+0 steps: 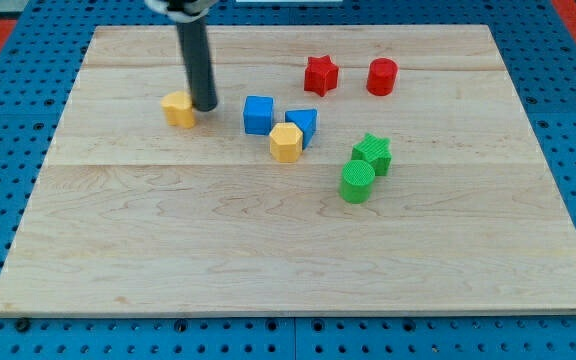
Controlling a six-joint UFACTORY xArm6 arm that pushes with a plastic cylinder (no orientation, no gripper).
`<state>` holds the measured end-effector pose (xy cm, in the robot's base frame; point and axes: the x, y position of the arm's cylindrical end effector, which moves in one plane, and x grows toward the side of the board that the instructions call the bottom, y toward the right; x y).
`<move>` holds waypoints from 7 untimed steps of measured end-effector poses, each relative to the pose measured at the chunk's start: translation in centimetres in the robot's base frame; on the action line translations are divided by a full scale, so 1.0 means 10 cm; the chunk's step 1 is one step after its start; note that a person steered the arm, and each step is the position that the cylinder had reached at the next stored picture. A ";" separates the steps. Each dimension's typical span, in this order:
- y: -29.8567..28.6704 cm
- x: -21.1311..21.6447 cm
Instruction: Move the heart into the cube
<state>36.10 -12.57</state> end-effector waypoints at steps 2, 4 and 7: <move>-0.50 -0.54; -1.21 0.34; -0.95 0.03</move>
<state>36.37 -22.08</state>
